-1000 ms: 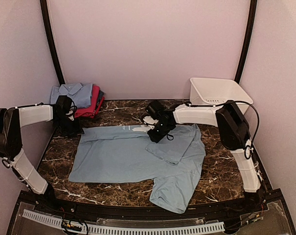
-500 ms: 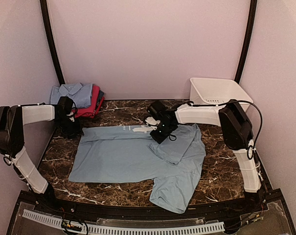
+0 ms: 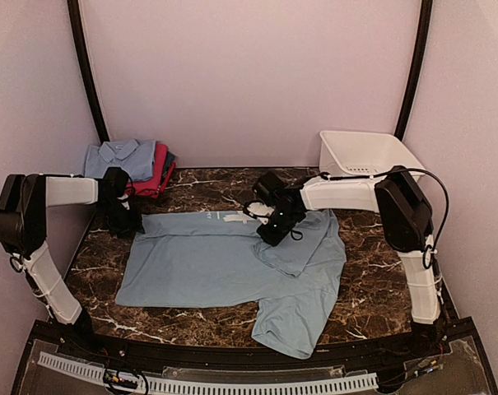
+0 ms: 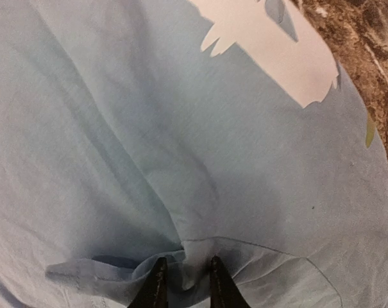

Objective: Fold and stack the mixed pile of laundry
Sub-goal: Move the 1/3-folded T-shirt to the center of the board.

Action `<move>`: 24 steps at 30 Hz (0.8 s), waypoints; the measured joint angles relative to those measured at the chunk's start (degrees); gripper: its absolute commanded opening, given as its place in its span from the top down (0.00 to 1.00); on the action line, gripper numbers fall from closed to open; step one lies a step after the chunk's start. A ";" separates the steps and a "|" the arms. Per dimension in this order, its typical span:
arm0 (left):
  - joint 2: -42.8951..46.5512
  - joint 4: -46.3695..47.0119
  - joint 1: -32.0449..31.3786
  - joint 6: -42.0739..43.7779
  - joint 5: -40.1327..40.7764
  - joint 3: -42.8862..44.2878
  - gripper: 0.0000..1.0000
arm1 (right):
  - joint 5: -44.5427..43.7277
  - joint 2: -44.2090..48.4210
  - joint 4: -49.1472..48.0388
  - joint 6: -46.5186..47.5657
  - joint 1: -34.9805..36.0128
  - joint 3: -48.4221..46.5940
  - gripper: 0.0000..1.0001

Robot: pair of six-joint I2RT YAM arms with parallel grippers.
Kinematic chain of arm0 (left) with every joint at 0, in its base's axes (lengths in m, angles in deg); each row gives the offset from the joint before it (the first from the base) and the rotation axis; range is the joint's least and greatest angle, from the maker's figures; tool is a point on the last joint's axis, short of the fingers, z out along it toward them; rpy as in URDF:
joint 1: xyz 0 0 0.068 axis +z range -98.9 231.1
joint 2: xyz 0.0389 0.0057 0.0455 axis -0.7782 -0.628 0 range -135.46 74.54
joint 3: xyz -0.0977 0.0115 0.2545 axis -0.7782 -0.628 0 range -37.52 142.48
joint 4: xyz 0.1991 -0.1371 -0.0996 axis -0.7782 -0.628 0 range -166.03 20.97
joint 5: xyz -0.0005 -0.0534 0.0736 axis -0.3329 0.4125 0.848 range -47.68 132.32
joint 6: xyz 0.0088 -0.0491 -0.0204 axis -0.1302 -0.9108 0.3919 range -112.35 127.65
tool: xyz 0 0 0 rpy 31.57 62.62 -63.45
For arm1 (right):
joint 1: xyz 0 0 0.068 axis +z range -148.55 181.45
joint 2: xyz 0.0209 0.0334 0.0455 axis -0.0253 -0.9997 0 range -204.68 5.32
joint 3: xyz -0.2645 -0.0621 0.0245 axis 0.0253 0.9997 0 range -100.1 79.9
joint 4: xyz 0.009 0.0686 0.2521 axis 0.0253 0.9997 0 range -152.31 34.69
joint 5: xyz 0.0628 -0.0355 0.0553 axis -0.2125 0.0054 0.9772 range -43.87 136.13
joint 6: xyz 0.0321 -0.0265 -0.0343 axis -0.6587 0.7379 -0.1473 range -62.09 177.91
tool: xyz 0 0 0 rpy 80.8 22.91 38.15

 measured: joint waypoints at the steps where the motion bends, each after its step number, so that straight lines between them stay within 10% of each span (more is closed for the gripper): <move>1: 0.00 0.00 -0.02 0.02 0.15 0.00 0.61 | 0.42 0.11 0.04 -0.26 0.00 0.57 0.59; 4: 0.39 -0.02 -0.46 0.33 0.72 0.00 0.60 | 1.60 1.95 0.07 -0.28 -0.02 3.76 0.45; 24: 2.47 2.27 -12.92 2.03 0.44 -1.49 0.61 | 13.40 18.29 -2.12 -9.81 -7.72 26.53 0.45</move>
